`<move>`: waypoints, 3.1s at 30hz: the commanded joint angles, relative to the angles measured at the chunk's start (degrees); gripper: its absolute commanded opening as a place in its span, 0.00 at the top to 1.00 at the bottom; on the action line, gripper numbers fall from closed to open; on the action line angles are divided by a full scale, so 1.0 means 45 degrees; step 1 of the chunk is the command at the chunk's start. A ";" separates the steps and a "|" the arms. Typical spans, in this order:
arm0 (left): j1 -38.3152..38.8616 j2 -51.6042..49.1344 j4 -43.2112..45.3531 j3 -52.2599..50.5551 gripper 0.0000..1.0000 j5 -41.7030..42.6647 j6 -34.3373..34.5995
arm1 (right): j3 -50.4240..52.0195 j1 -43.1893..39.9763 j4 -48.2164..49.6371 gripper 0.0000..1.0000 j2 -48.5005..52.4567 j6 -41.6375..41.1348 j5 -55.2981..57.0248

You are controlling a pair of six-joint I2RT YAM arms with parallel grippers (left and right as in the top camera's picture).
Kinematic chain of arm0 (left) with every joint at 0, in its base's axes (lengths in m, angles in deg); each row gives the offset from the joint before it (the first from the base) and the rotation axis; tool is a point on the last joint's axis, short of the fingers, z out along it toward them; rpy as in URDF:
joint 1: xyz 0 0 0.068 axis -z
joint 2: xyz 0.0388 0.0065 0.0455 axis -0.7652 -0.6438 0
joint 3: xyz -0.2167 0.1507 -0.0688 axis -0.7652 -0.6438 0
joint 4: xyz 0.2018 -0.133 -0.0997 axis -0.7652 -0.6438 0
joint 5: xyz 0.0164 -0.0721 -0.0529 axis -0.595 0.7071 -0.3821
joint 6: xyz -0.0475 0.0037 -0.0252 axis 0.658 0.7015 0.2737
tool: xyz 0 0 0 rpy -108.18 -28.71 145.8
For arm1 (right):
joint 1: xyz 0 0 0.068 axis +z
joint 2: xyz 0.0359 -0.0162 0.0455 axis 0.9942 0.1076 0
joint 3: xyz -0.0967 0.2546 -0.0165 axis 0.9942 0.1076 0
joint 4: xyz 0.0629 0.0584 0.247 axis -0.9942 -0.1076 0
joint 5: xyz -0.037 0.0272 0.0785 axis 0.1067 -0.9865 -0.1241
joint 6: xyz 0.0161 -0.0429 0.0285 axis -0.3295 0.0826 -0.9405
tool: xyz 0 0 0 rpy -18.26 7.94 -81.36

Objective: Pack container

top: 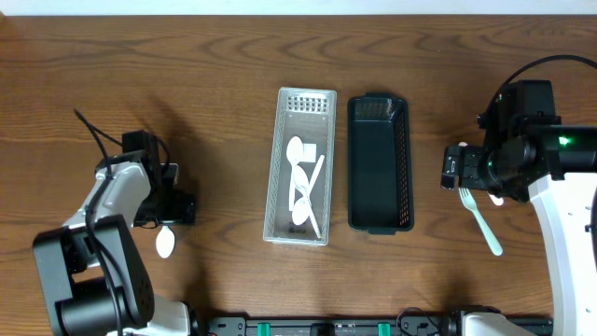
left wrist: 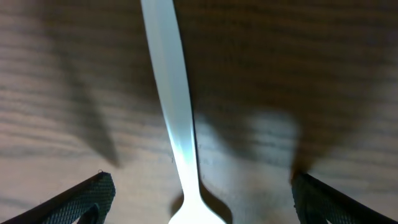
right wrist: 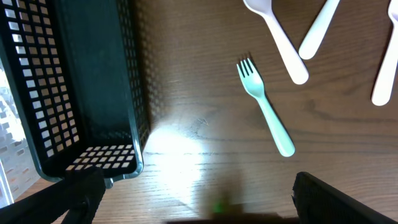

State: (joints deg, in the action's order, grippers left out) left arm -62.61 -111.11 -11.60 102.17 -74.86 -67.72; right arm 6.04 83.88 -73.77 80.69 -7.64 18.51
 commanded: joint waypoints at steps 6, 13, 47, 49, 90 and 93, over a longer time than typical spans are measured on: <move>-0.0058 -0.0748 0.0481 -0.0019 0.11 0.1175 -0.0607 | -0.0141 -0.0102 -0.0053 0.01 -0.0049 0.0010 -0.0049; -0.0058 -0.0869 0.0423 -0.0019 0.33 0.1423 -0.0617 | -0.0141 -0.0102 -0.0053 0.01 -0.0049 0.0010 -0.0044; -0.0058 -0.0869 -0.0068 -0.0019 0.88 0.0549 -0.0617 | -0.0141 -0.0102 -0.0044 0.01 -0.0049 0.0151 -0.0044; -0.0058 -0.0869 -0.0024 -0.0019 0.91 0.0554 -0.0617 | -0.0141 -0.0102 -0.0044 0.01 -0.0049 0.0151 -0.0044; 1.1030 0.2307 -0.1020 0.4522 0.94 0.0549 0.7810 | -0.0141 -0.0102 0.0593 0.01 -0.0049 0.0151 -0.0039; 1.1123 0.1467 -0.0646 0.4522 0.94 0.0554 0.8223 | -0.0141 -0.0102 0.0593 0.01 -0.0049 0.0151 -0.0039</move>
State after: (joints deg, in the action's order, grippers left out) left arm -12.67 -101.20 -15.14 122.26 -71.67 -34.60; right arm 6.04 83.88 -71.17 80.69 -7.60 18.48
